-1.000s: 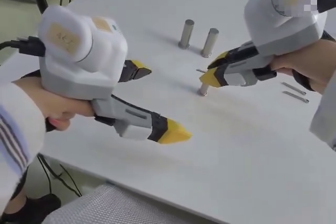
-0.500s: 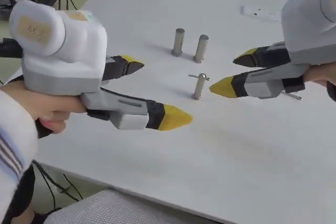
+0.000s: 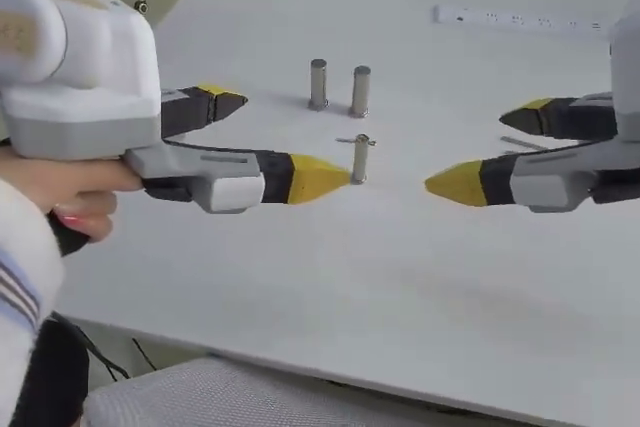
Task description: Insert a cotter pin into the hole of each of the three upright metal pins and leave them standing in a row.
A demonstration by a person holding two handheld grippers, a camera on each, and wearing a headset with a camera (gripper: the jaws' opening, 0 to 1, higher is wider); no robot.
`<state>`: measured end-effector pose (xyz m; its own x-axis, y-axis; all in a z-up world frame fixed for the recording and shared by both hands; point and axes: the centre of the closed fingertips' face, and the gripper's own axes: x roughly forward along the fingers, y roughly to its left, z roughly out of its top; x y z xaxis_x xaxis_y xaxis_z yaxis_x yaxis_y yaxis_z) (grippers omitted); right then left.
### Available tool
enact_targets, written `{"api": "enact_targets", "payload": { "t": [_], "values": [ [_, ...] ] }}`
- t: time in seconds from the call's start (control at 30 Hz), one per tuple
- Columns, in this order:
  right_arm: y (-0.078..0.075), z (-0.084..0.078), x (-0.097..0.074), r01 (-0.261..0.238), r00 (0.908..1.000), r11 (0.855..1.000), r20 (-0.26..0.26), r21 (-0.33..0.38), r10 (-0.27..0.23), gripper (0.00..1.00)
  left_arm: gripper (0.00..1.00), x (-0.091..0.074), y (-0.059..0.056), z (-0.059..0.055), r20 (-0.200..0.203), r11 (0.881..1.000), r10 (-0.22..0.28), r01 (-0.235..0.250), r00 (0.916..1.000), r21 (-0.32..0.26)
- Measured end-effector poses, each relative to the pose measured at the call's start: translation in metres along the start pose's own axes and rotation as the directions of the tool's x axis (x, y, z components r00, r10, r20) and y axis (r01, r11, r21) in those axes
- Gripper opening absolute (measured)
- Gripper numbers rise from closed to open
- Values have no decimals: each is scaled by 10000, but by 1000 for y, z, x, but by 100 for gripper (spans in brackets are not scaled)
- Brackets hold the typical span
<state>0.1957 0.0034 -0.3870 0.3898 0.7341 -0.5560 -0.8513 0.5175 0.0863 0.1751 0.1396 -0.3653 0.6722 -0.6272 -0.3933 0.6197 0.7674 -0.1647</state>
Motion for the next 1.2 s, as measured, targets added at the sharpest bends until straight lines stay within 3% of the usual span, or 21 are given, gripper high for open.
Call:
{"api": "enact_targets", "payload": {
  "t": [0.1,0.2,0.37,0.5,0.7,0.8,0.9,1.1,1.2],
  "values": [
    [-1,-9,-13,32,9998,9993,169,378,-38,72,87,2,-5,-4,-156,10000,-55,55,9999,34],
    [-11,-18,-26,652,9971,9963,361,567,-673,73,87,6,-12,-11,-394,9998,-212,211,9990,-15],
    [-22,-36,-40,1096,9938,9891,69,981,-1108,86,85,13,-17,-15,-536,9994,-319,313,9981,-113],
    [-21,-46,-47,1055,9941,9857,92,1317,-1077,91,85,18,-20,-14,-447,9987,-420,407,9981,-292],
    [-14,-48,-51,1059,9913,9770,572,1851,-1182,95,85,23,-21,-16,-604,9984,-500,483,9969,-298],
    [-13,-59,-48,1174,9917,9716,275,2053,-1256,98,85,25,-21,-16,-629,9987,-518,518,9967,-19],
    [-9,-66,-47,1075,9936,9714,110,2119,-1123,98,84,27,-18,-5,-256,9974,-368,383,9990,606],
    [-6,-70,-49,1045,9937,9629,129,2488,-1112,98,82,32,-12,12,-193,9969,-362,374,9992,687],
    [-9,-73,-49,1219,9916,9633,137,2390,-1289,96,81,36,-6,29,156,9965,-236,223,9996,803]
  ]
}}
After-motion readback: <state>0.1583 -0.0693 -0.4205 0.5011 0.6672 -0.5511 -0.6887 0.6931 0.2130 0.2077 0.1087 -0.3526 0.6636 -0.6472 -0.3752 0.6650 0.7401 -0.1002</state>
